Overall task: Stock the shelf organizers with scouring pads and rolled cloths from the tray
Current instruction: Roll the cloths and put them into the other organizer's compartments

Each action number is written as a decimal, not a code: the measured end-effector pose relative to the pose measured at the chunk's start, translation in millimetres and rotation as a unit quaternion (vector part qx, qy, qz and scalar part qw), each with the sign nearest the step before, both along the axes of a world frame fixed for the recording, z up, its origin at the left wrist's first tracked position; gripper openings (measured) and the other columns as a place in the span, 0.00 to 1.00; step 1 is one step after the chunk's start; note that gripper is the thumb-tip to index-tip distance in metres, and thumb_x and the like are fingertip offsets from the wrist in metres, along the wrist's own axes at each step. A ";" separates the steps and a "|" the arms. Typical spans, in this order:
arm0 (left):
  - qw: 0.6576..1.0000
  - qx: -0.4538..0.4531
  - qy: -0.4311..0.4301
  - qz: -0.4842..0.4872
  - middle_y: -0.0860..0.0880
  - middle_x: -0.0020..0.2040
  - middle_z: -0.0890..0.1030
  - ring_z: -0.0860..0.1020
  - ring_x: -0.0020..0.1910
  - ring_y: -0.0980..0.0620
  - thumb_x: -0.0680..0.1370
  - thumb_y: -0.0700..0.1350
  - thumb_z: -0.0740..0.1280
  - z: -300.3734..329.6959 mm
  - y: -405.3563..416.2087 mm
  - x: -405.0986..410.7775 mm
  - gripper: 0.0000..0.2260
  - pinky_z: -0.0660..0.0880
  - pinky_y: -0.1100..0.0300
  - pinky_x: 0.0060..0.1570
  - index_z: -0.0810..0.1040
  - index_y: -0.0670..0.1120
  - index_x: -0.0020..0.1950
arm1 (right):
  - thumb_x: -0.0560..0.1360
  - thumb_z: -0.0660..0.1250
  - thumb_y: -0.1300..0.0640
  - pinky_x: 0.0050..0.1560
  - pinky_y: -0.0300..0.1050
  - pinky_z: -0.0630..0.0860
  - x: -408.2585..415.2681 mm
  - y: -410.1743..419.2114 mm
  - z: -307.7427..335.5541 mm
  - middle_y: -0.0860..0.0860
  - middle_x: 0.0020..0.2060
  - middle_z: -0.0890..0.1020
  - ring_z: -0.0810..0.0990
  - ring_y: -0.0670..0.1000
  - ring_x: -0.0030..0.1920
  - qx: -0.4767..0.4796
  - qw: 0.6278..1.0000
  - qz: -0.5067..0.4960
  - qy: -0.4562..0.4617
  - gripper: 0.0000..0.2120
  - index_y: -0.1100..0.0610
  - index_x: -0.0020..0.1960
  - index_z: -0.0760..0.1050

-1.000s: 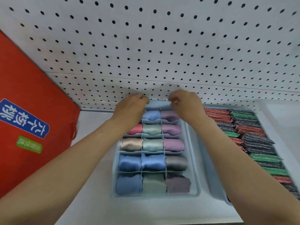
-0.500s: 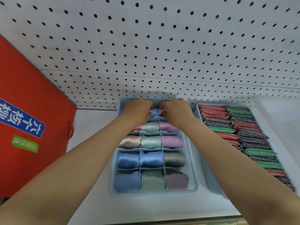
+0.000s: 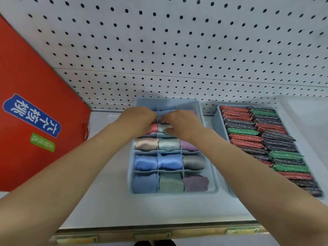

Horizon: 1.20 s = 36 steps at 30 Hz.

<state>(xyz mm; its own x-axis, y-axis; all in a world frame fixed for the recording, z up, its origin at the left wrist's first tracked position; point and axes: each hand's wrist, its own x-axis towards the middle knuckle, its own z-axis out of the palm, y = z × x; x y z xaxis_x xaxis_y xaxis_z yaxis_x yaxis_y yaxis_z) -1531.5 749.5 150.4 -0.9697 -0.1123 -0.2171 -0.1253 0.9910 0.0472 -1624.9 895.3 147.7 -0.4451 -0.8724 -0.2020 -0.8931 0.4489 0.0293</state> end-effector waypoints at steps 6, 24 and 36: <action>0.997 -0.079 0.006 -0.022 0.48 0.51 0.81 0.80 0.50 0.44 0.76 0.38 0.63 -15.2 6.9 0.1 0.11 0.68 0.56 0.37 0.77 0.49 0.56 | 0.78 0.64 0.54 0.41 0.45 0.70 5.1 -9.7 -3.4 0.53 0.53 0.82 0.81 0.56 0.55 0.039 0.999 0.002 0.025 0.11 0.53 0.59 0.78; 0.997 0.034 0.071 -0.001 0.48 0.57 0.80 0.78 0.57 0.43 0.78 0.46 0.67 0.7 31.2 -12.5 0.11 0.75 0.53 0.47 0.78 0.50 0.60 | 0.73 0.65 0.60 0.50 0.49 0.79 -21.7 37.5 3.8 0.53 0.51 0.82 0.81 0.59 0.51 -0.016 0.990 -0.134 -0.035 0.13 0.49 0.55 0.78; 0.994 0.104 0.021 0.031 0.47 0.58 0.80 0.78 0.57 0.45 0.78 0.45 0.67 -13.0 37.6 -19.3 0.15 0.77 0.49 0.52 0.77 0.54 0.64 | 0.76 0.60 0.65 0.40 0.46 0.70 -17.7 40.5 -5.1 0.54 0.52 0.81 0.80 0.60 0.51 0.010 0.997 -0.046 0.053 0.16 0.54 0.61 0.75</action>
